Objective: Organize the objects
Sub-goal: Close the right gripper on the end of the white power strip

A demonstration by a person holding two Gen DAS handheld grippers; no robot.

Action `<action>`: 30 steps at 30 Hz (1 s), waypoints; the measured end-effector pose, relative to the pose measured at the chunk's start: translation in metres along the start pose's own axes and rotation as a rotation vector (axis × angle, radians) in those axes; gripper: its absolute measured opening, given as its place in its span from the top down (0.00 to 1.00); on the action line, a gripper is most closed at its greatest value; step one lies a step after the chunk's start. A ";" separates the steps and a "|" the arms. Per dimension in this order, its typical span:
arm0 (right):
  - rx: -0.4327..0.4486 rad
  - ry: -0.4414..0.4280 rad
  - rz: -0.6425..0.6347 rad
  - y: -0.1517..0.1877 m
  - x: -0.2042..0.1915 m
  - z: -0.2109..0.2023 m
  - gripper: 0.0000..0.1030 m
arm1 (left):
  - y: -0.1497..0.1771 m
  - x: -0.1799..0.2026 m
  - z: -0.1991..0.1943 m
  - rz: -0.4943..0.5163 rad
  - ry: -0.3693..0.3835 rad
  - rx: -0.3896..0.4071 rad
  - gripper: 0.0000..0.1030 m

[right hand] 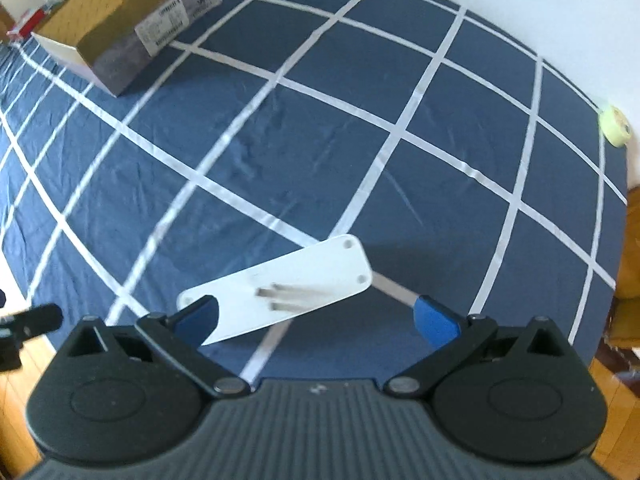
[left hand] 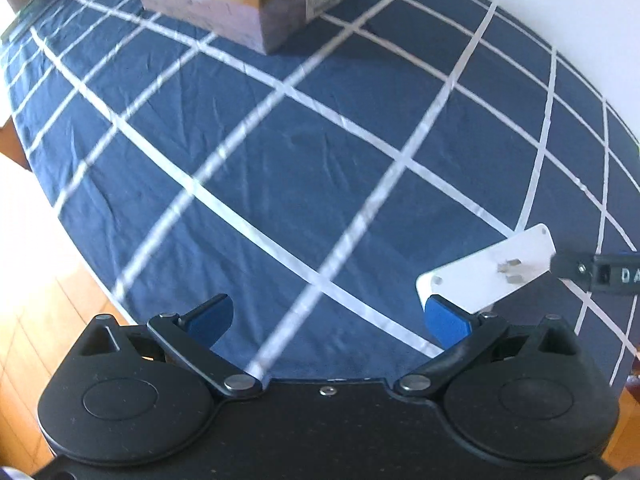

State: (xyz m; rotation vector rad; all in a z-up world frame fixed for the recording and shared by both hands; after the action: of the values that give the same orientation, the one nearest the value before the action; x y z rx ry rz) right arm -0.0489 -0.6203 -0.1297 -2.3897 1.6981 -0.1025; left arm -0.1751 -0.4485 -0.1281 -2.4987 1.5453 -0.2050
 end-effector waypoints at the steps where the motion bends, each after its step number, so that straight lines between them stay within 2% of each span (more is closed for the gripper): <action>1: -0.008 -0.007 -0.010 -0.003 0.002 0.005 0.00 | 0.002 0.006 0.004 -0.016 0.003 -0.007 0.00; 11: -0.078 -0.043 -0.104 -0.012 0.006 0.045 0.00 | 0.003 0.052 0.033 -0.075 0.025 -0.029 0.00; 19: -0.089 -0.060 -0.131 -0.014 0.008 0.066 0.00 | 0.007 0.079 0.058 -0.098 0.048 -0.067 0.00; 23: -0.100 -0.079 -0.137 -0.015 0.008 0.074 0.00 | 0.006 0.086 0.065 -0.121 0.056 -0.057 0.00; 26: -0.110 -0.093 -0.146 -0.015 0.007 0.077 0.04 | 0.003 0.089 0.069 -0.142 0.068 -0.059 0.00; 30: -0.138 -0.130 -0.149 -0.015 0.005 0.081 0.14 | 0.000 0.094 0.072 -0.157 0.097 -0.057 0.00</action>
State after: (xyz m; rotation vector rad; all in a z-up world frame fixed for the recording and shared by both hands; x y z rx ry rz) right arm -0.0187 -0.6098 -0.2061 -2.5587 1.5141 0.1495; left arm -0.1174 -0.5262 -0.1967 -2.6944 1.4074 -0.3139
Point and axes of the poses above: each gripper's, at about its wrist camera, not at the fingertips, and z roughly the way its jaws point, x to its right, y to its underside, the point moved 5 cm from there along z, roughly the way its jaws point, and after that the axes turned 8 degrees about z, right-handed, at the moved point
